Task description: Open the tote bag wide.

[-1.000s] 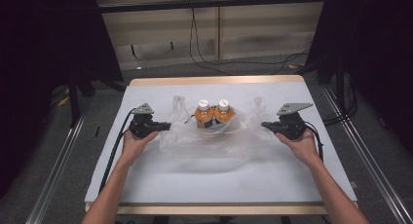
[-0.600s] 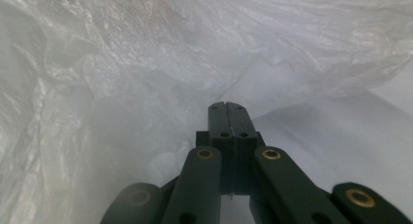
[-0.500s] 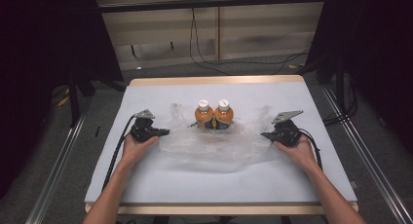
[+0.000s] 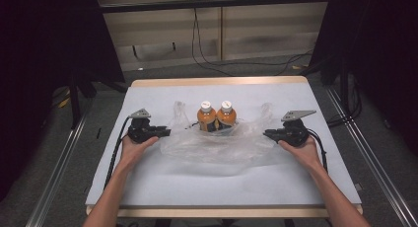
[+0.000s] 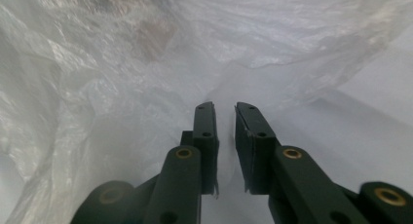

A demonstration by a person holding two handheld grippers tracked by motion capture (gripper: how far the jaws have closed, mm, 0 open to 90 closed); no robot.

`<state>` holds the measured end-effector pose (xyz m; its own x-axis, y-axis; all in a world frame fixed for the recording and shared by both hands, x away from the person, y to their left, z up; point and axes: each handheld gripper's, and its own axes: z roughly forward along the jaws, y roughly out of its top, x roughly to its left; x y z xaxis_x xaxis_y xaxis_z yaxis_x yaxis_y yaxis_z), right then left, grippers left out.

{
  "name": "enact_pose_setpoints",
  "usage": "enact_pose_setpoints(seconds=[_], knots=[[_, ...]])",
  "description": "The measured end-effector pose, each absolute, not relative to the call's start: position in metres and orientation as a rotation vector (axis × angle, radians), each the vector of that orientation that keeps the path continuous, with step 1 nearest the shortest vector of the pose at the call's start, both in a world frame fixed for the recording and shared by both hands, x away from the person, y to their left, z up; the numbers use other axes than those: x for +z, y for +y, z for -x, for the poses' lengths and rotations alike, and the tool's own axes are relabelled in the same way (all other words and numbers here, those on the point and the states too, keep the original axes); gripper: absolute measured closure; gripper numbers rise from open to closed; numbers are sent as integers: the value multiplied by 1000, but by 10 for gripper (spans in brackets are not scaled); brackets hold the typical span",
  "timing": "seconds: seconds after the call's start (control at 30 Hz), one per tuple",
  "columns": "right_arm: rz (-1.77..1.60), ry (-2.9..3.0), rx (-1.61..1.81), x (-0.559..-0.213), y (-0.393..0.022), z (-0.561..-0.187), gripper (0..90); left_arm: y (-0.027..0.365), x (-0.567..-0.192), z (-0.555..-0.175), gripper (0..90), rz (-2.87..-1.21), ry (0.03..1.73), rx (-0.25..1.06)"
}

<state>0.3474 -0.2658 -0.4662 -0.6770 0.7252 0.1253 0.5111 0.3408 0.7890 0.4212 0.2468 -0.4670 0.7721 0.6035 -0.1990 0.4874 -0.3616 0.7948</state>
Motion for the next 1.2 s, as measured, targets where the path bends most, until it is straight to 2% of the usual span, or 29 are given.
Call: enact_pose_setpoints(seconds=[0.2,0.37,0.53,0.63,0.87,0.9,1.03,1.13,1.2], knots=[[-1138,2252,1345,-444,-278,-341,511,265,-435,-408,501,-1912,797,253],[-1069,2217,1403,-422,-271,-340,467,268,-415,-402,482,-1888,760,280],[-985,2273,1426,-409,-243,-351,467,233,-404,-402,570,-1920,639,232],[-929,2326,1425,-403,-223,-361,447,201,-405,-405,580,-1970,570,183],[-911,2487,1387,-416,-197,-381,347,165,-429,-403,435,-2128,493,65],[-904,2507,1382,-419,-196,-381,352,162,-432,-400,431,-2165,477,63],[-838,2595,1350,-430,-189,-371,517,163,-441,-394,437,-2218,453,43],[-822,2636,1317,-434,-188,-364,655,166,-447,-389,509,-2250,419,8],[-820,2668,1294,-439,-189,-360,754,166,-451,-385,548,-2303,418,34]])
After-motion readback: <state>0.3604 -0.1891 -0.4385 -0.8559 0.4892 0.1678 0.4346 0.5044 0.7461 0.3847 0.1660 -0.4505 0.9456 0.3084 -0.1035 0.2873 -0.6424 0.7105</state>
